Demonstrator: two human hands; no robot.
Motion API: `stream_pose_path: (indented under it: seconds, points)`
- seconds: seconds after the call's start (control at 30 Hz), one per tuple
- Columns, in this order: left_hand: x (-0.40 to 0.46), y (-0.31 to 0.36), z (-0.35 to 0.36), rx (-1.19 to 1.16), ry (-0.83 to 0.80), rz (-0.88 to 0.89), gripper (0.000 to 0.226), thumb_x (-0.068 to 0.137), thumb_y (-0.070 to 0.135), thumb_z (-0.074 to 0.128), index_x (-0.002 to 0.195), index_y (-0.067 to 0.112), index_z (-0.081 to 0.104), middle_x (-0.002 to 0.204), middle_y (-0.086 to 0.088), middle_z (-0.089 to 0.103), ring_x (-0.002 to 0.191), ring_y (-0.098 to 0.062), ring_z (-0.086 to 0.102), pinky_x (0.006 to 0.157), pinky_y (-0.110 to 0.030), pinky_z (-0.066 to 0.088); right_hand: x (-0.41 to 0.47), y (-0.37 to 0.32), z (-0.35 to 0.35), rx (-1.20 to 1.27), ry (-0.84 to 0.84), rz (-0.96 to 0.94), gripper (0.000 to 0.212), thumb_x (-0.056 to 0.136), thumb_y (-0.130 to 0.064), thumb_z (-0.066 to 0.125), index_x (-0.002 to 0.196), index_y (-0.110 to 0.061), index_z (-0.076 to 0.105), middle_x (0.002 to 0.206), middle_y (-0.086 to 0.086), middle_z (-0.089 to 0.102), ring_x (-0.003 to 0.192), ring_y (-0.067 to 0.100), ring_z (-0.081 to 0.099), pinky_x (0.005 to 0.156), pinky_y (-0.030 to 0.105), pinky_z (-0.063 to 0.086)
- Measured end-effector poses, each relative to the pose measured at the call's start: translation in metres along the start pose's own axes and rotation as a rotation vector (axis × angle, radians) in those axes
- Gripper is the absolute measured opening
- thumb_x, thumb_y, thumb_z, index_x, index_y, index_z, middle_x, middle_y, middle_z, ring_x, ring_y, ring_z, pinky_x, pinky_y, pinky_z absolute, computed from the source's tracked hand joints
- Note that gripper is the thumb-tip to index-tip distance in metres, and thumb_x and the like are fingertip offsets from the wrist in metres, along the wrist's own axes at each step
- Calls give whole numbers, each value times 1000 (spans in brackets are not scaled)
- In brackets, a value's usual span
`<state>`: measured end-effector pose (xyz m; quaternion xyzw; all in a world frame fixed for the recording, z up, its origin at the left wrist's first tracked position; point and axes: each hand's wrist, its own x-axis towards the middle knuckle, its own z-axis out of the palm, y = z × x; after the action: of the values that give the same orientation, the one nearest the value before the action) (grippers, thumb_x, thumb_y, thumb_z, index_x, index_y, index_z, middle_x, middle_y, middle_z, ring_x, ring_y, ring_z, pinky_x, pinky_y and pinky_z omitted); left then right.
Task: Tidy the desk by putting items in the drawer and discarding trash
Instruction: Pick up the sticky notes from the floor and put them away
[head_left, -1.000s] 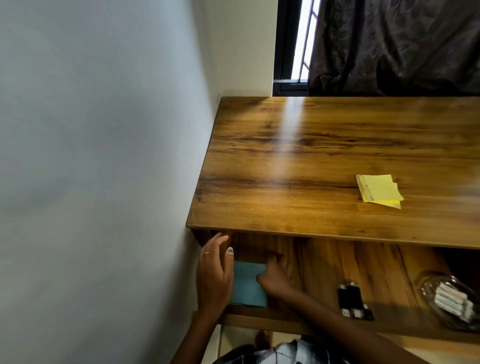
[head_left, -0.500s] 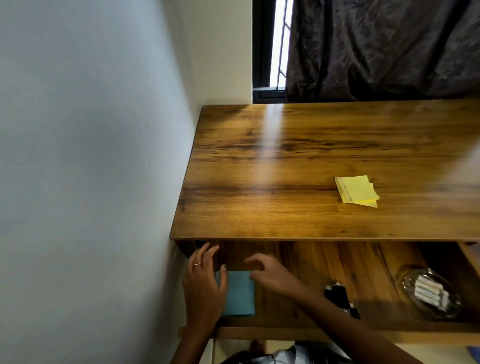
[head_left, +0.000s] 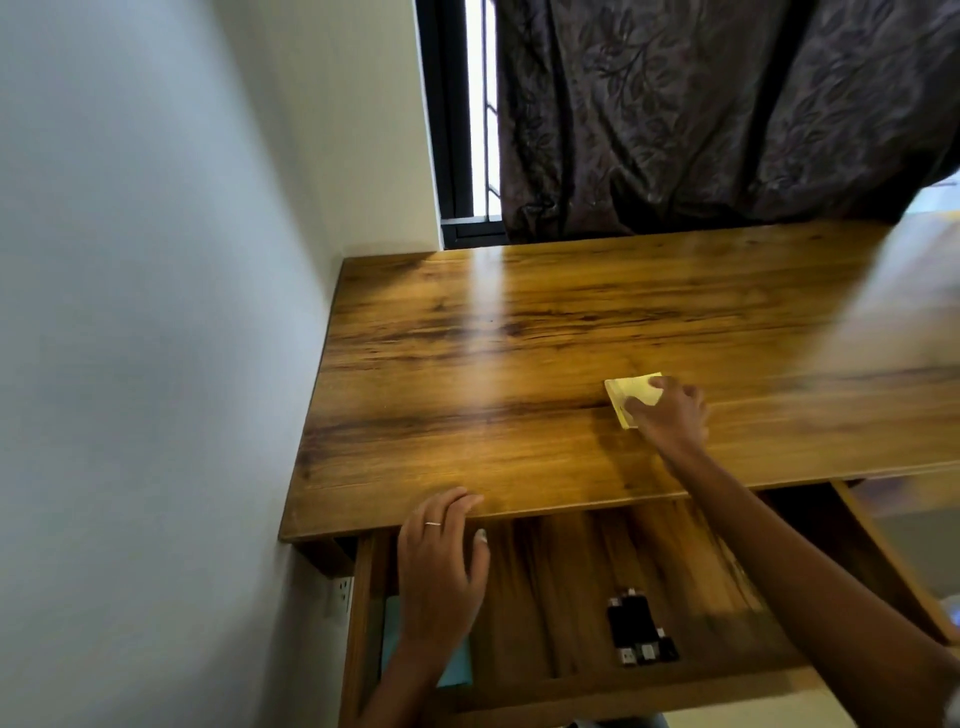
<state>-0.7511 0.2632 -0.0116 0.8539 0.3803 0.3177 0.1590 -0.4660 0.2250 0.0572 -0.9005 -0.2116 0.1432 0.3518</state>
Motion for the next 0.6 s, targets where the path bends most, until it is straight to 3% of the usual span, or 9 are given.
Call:
stream_pose_path:
  seconds: [0.13,0.2,0.33,0.43,0.53,0.6]
  points:
    - [21,6,23,-23,-132,25,43,90,38,45,130,21,51,134,4,51,131,-11,38,106,-45,39,19,13,1,-130,20,168,88,74,-41,75,139,-7,28,147,20,23,136,40,20,107,53,25]
    - [26,8,35,27,-177,2,47,90,46,41,132,27,48,140,7,47,137,-10,28,113,-44,25,29,15,4,-141,-37,181,94,71,-41,77,140,-4,26,146,22,28,135,39,24,107,51,28]
    - [32,14,42,18,-187,-74,52,87,55,31,133,33,46,144,12,41,139,-5,18,112,-36,8,39,12,12,-169,-229,137,104,62,-43,83,140,-3,27,142,18,36,131,37,33,106,48,33]
    - [36,18,40,-30,-204,-131,60,83,61,22,133,36,44,146,16,35,138,1,10,112,-31,1,31,9,24,-148,-321,103,94,63,-40,83,135,-4,34,139,17,41,127,35,38,103,49,38]
    - [46,26,37,-84,-264,-209,68,77,66,17,132,36,43,147,18,32,139,0,9,111,-30,-2,4,-3,38,-165,-265,54,79,69,-38,79,132,-9,41,135,14,41,123,32,40,100,45,41]
    - [55,31,37,-131,-318,-244,72,75,68,19,134,34,42,148,16,33,141,-4,11,113,-33,0,-16,-13,45,-48,-273,-28,61,78,-30,73,129,-11,45,131,13,44,119,29,45,96,43,44]
